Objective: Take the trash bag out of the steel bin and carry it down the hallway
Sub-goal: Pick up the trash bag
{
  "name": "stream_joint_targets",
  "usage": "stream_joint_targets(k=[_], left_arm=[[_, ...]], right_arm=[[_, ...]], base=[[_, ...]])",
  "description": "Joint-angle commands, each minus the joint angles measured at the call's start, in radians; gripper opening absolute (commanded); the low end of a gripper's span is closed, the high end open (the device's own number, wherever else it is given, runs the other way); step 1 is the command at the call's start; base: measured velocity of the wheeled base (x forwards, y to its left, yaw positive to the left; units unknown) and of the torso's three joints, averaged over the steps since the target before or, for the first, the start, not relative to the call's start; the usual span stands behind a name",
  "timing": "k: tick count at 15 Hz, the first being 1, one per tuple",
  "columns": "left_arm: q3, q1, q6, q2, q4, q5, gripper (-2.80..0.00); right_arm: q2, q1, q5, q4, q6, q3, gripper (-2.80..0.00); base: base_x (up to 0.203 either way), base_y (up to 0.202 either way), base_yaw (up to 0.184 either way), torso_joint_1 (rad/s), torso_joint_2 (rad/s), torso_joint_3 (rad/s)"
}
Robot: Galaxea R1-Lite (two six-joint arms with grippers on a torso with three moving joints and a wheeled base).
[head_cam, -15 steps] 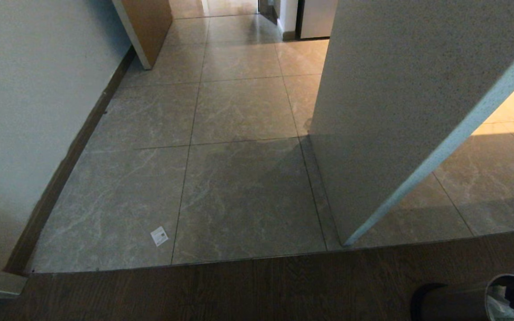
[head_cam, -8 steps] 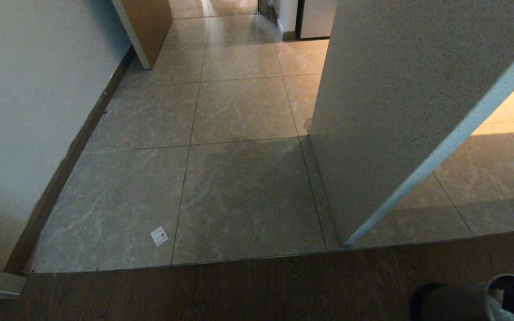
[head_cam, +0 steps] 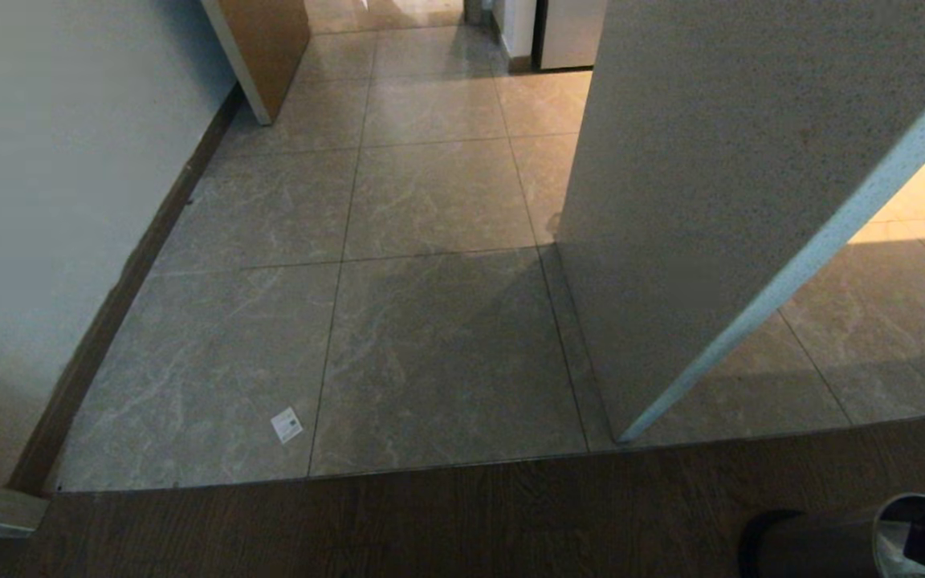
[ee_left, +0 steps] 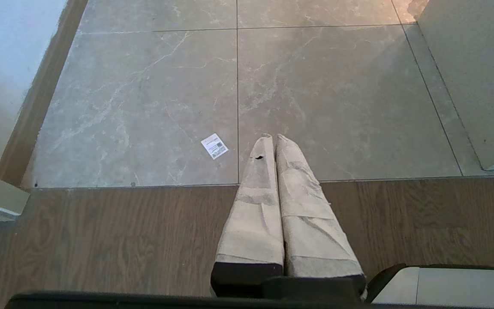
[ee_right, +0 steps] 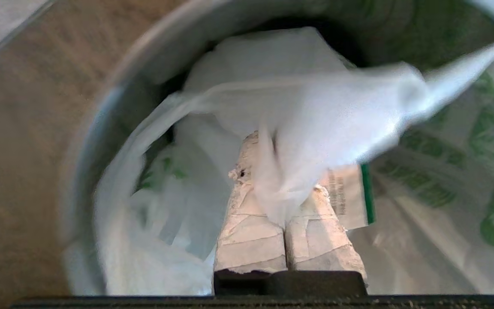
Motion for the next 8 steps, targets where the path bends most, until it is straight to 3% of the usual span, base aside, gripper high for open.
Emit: stream_joint_targets(k=[1,4,8], left_arm=[[0.000,0.000,0.000,0.000,0.000,0.001,-2.80],[0.000,0.000,0.000,0.000,0.000,0.001,-2.80],[0.000,0.000,0.000,0.000,0.000,0.001,-2.80]], right_arm=[[-0.096,0.009,0.006,-0.005,0.000,0.047,-2.80],[-0.264,0.014,0.013,0.013,-0.009,0.090,-2.80],[-0.653,0.011,0.031,0.230,-0.082,0.085,-2.80]], base=[[0.000,0.000,0.000,0.000,0.00,0.000],[0.000,0.000,0.000,0.000,0.00,0.000],[0.000,0.000,0.000,0.000,0.00,0.000]])
